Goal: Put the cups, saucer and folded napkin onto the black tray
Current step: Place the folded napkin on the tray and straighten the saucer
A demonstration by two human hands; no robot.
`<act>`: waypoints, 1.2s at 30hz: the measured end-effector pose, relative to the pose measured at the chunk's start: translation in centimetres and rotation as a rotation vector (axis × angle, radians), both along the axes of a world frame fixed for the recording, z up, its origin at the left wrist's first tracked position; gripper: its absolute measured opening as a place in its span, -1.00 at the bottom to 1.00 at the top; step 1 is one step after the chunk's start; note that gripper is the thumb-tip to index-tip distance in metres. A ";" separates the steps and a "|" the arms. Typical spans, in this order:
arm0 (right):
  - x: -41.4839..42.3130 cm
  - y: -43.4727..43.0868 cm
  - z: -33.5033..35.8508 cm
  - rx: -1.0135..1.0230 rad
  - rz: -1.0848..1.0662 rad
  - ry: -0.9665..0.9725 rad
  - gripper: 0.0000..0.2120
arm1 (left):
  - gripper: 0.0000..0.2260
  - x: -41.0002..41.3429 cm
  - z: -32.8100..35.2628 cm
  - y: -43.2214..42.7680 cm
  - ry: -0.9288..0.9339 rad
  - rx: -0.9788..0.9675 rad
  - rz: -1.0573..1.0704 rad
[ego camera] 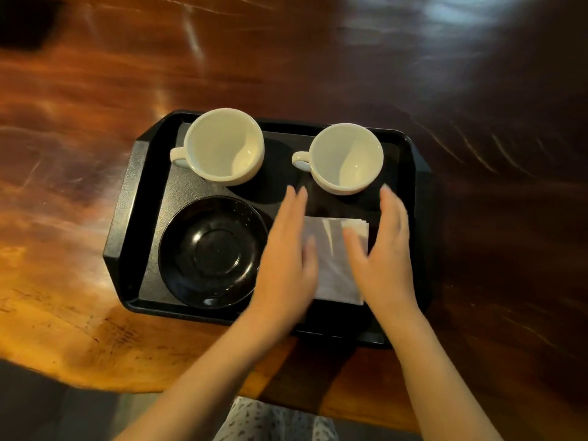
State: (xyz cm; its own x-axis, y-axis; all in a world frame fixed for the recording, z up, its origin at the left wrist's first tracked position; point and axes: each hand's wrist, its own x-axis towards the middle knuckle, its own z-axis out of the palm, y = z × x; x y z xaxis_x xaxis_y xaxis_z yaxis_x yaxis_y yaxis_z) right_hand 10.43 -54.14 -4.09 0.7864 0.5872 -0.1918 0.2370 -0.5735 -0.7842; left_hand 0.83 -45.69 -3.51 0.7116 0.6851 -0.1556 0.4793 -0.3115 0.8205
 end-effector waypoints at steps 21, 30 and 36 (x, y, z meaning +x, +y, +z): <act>-4.9 -4.5 -1.5 -0.272 0.270 -0.046 -0.17 | -0.44 -4.1 -2.2 -4.1 0.214 0.132 -0.213; -2.6 -4.1 0.1 -0.290 0.258 -0.016 -0.08 | -0.43 -4.4 -2.6 -4.3 0.239 0.211 -0.259; -2.5 -4.1 -0.2 -0.287 0.249 -0.030 -0.10 | -0.34 -4.5 -3.8 -4.7 0.314 0.315 -0.280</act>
